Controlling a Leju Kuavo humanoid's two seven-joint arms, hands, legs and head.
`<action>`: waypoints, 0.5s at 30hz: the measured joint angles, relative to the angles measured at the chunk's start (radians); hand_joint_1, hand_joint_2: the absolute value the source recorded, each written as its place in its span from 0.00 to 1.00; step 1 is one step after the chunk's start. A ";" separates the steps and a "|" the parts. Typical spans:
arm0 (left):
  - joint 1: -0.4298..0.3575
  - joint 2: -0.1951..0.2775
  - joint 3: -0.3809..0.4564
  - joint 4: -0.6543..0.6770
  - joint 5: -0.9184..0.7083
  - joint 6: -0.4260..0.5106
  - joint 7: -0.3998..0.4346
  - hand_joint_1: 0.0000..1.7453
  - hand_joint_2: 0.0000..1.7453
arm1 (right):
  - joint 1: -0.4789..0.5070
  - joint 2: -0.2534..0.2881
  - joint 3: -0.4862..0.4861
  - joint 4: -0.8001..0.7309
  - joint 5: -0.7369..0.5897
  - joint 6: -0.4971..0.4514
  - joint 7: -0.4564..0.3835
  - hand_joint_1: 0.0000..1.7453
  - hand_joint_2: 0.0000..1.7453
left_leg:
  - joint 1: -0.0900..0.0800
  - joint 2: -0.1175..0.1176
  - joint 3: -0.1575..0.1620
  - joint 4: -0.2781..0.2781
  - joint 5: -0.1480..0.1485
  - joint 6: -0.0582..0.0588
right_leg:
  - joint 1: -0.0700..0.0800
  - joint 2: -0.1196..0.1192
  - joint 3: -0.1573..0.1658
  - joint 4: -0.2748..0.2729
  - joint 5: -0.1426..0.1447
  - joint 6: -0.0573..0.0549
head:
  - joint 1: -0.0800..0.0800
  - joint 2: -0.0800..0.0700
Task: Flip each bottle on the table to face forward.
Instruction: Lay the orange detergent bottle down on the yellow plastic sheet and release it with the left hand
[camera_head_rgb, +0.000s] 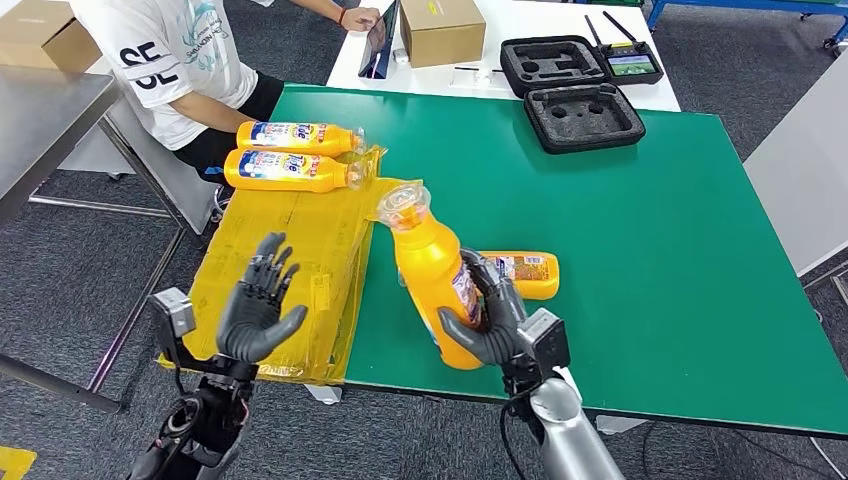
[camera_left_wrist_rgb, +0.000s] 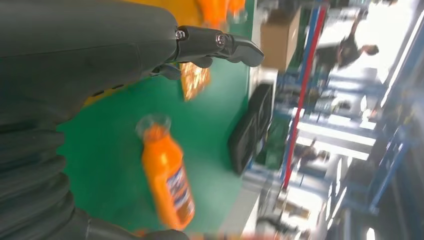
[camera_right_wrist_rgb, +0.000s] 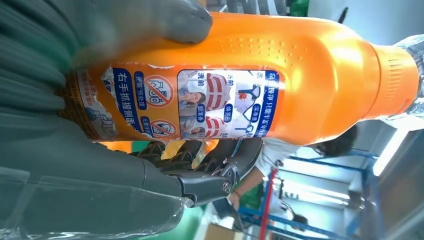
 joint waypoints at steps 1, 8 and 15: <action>-0.003 0.000 -0.012 0.000 -0.006 -0.007 0.004 0.00 1.00 | -0.004 0.010 0.001 0.019 0.005 -0.001 -0.001 1.00 1.00 | 0.000 0.000 0.000 0.000 0.000 0.000 | 0.000 0.000 0.000 0.000 0.000 0.000 | 0.000 0.000; -0.071 -0.006 -0.091 0.032 -0.023 -0.048 0.034 0.00 1.00 | -0.065 0.074 0.046 0.159 0.047 -0.024 -0.001 1.00 1.00 | 0.000 0.000 -0.001 0.000 0.001 0.000 | 0.000 0.000 -0.001 0.000 0.000 0.000 | 0.000 0.000; -0.158 -0.027 -0.151 0.118 -0.002 -0.094 0.052 0.00 1.00 | -0.095 0.118 0.112 0.236 0.071 -0.033 0.013 1.00 1.00 | 0.000 0.000 -0.001 0.000 0.001 0.000 | 0.000 0.000 -0.001 0.000 0.000 0.000 | 0.000 0.000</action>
